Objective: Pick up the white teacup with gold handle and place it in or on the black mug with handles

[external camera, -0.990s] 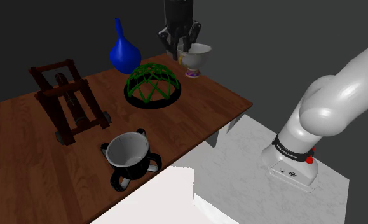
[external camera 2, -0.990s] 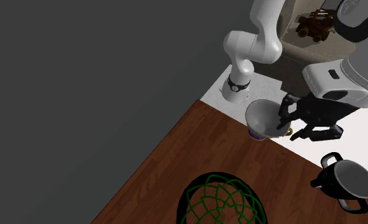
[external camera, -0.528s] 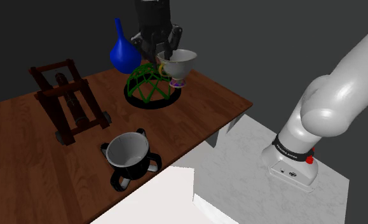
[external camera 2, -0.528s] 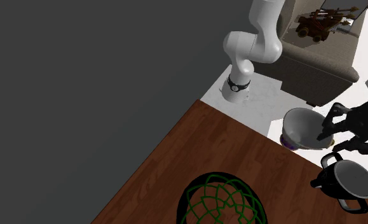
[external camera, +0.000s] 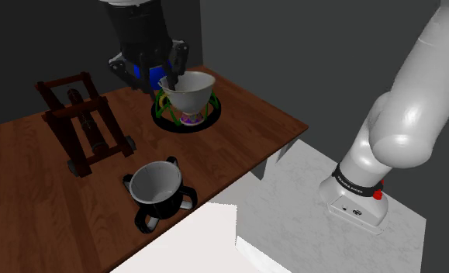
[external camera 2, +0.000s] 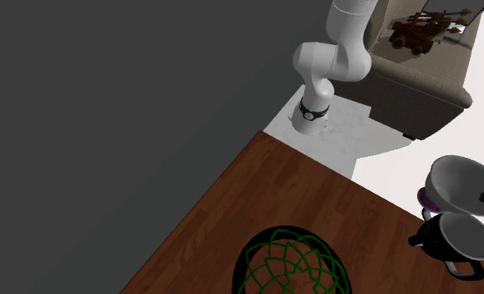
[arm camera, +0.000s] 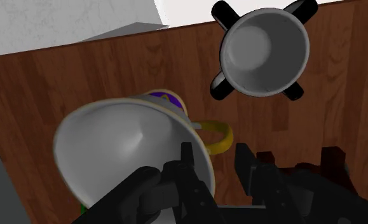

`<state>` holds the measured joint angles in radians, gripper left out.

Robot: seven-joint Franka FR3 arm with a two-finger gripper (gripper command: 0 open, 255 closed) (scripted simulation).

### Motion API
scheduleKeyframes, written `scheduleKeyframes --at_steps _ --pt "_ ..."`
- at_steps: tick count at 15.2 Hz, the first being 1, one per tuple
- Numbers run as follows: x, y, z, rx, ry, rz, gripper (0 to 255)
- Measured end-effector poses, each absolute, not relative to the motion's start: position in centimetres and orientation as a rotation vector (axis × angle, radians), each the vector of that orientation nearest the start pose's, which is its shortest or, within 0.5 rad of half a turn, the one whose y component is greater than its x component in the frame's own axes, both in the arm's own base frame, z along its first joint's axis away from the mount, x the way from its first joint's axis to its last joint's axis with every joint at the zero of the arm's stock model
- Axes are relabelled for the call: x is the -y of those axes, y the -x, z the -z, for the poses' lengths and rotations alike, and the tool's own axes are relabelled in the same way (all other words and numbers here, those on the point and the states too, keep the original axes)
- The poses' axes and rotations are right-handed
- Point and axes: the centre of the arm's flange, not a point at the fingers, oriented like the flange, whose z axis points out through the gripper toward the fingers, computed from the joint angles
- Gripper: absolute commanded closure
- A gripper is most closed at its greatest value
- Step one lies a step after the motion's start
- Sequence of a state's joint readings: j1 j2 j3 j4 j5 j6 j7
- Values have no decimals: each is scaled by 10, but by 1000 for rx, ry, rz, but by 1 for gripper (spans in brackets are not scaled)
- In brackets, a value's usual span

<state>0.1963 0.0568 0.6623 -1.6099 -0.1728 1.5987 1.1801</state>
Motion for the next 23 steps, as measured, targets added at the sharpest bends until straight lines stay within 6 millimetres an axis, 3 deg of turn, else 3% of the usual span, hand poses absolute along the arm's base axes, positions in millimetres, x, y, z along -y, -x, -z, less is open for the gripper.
scheduleKeyframes --at_steps 10,23 --pt "-540 -374 -596 -506 3217 143 255" --pt "-547 -371 -531 -511 3218 144 255"
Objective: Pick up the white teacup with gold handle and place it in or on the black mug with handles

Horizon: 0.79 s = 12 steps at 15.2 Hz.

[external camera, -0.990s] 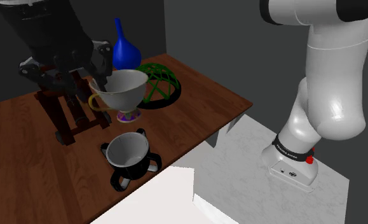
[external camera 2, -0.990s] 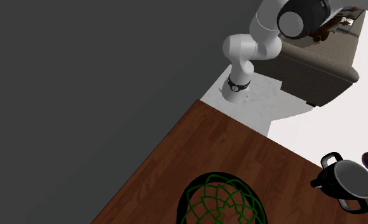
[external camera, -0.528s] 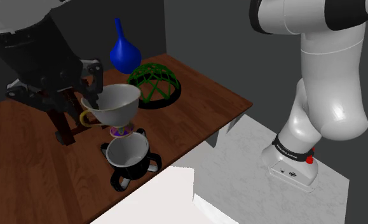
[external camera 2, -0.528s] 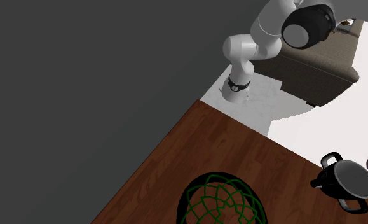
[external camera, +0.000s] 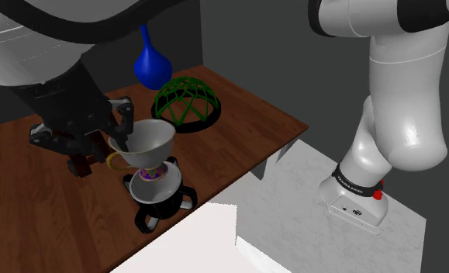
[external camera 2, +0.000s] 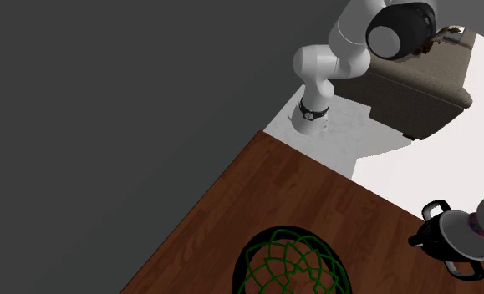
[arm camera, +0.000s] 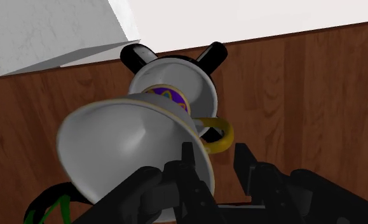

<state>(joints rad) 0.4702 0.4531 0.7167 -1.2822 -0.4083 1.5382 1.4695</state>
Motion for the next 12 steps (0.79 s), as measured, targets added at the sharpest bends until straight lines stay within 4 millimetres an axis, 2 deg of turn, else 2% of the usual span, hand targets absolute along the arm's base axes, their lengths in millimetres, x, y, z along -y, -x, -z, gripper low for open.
scheduleKeyframes --at_steps 7,12 --pt "-548 -372 -493 -511 3218 144 255" --pt "-547 -371 -487 -511 3217 144 255"
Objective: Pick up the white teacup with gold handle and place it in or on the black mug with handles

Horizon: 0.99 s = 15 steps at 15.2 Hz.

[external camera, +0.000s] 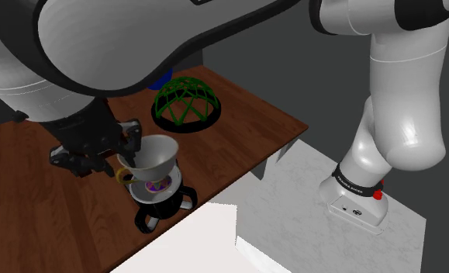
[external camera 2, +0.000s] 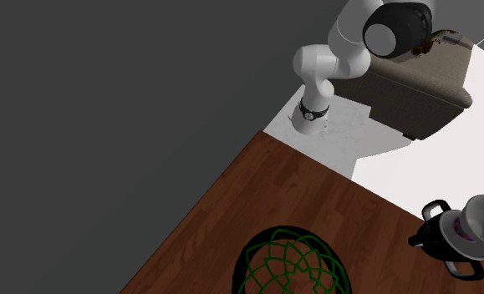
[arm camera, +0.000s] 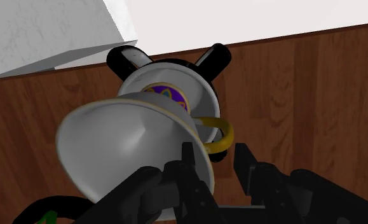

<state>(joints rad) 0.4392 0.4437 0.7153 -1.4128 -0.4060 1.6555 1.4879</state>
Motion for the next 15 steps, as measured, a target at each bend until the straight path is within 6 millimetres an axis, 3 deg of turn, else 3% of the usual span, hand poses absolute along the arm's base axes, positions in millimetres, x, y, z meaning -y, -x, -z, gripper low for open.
scheduleKeyframes --at_steps 2,3,9,13,15 --pt "-547 -371 -487 -511 3217 144 255" --pt "-547 -371 -487 -511 3217 144 0" --pt "-547 -371 -487 -511 3217 144 0" --pt "-554 -370 -525 -510 3216 145 0" --pt "-553 -368 -534 -510 3216 145 0"
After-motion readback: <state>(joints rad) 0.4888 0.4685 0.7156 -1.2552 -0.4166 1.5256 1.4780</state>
